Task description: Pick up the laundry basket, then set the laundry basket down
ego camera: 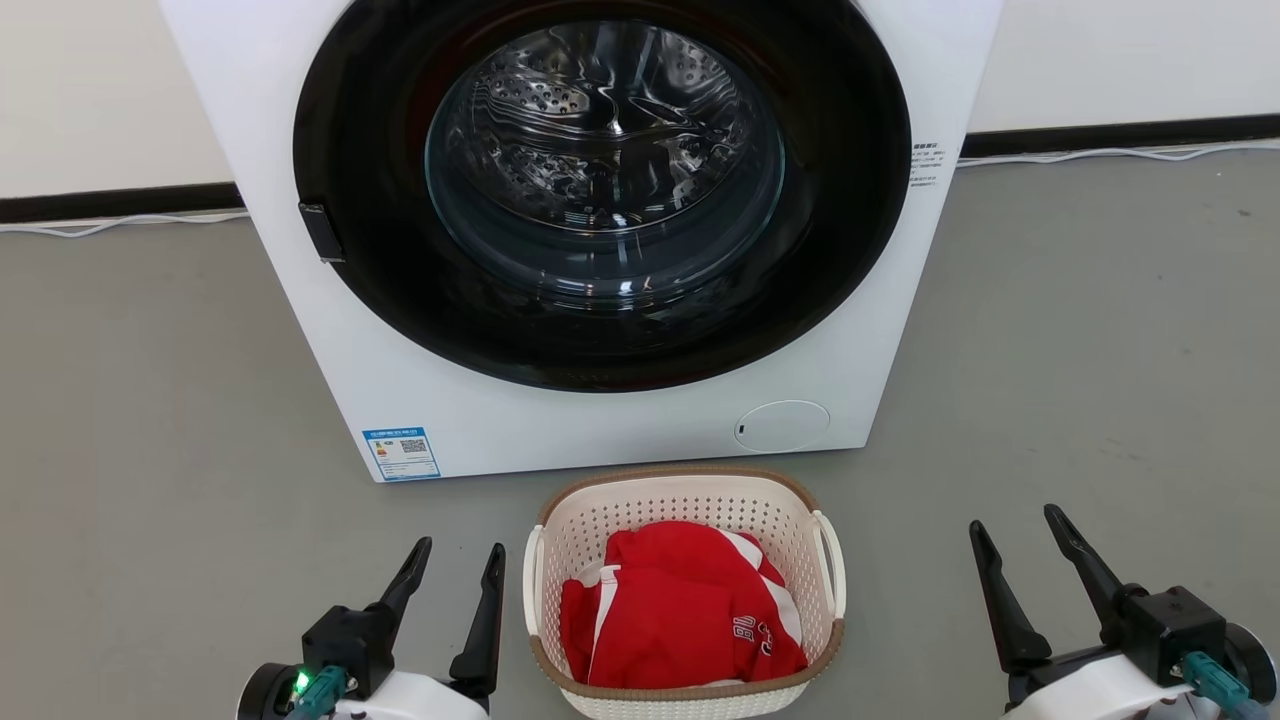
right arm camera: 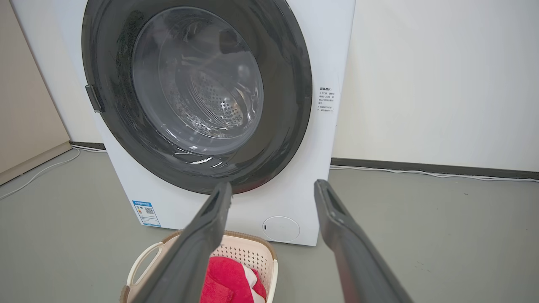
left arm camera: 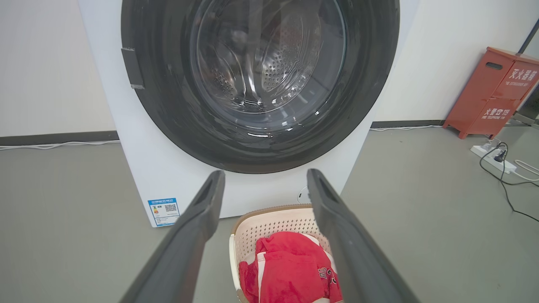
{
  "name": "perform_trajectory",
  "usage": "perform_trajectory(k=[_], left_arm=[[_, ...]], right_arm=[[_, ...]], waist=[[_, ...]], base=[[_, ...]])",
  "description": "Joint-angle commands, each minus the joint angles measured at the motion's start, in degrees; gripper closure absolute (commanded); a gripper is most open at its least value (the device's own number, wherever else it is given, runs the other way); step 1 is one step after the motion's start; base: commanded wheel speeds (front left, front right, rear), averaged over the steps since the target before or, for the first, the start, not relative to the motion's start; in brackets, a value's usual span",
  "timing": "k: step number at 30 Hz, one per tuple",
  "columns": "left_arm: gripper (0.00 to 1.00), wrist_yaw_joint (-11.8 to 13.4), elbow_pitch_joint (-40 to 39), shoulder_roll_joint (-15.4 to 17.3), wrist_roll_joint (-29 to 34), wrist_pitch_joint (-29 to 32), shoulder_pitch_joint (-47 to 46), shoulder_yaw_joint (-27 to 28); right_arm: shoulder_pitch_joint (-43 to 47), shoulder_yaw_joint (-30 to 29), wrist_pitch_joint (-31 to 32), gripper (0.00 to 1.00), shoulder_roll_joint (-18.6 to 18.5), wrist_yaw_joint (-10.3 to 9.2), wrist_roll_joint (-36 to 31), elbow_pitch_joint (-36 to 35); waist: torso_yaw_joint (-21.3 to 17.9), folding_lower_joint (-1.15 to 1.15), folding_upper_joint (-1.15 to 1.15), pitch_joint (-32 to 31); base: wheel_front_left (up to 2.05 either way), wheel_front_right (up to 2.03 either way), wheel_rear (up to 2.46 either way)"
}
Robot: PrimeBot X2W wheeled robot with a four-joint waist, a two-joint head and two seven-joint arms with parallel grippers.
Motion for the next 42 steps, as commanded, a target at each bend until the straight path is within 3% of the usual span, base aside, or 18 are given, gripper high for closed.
perform_trajectory(k=[1, 19, 31, 42], left_arm=[[0.00, 0.1, -1.3, 0.5, 0.3, -0.6, -2.8, 1.9], [0.00, 0.4, 1.2, 0.5, -2.3, -0.6, -6.5, 0.8], [0.00, 2.3, 11.8, 0.5, -5.0, -0.6, -18.2, -4.6], [0.00, 6.1, 25.7, 0.5, -9.6, -0.6, -33.4, -11.0]], right_arm=[[-0.6, 1.3, -0.8, 0.00, -1.0, 0.36, -0.5, -1.6], [-4.0, 0.2, -0.8, 0.00, -0.8, 0.36, 1.0, 0.9], [-14.9, 2.3, -0.8, 0.00, -2.6, 0.36, 4.0, 10.9], [-29.0, 9.1, -0.8, 0.00, -3.7, 0.36, 8.4, 23.6]], waist=[[0.0, 0.00, 0.00, 0.0], [0.2, 0.00, 0.00, 4.2], [0.3, 0.00, 0.00, 15.2], [0.0, 0.00, 0.00, 29.4]], base=[[0.00, 0.00, 0.00], [0.00, 0.00, 0.00], [0.00, 0.00, 0.00], [0.00, 0.00, 0.00]])
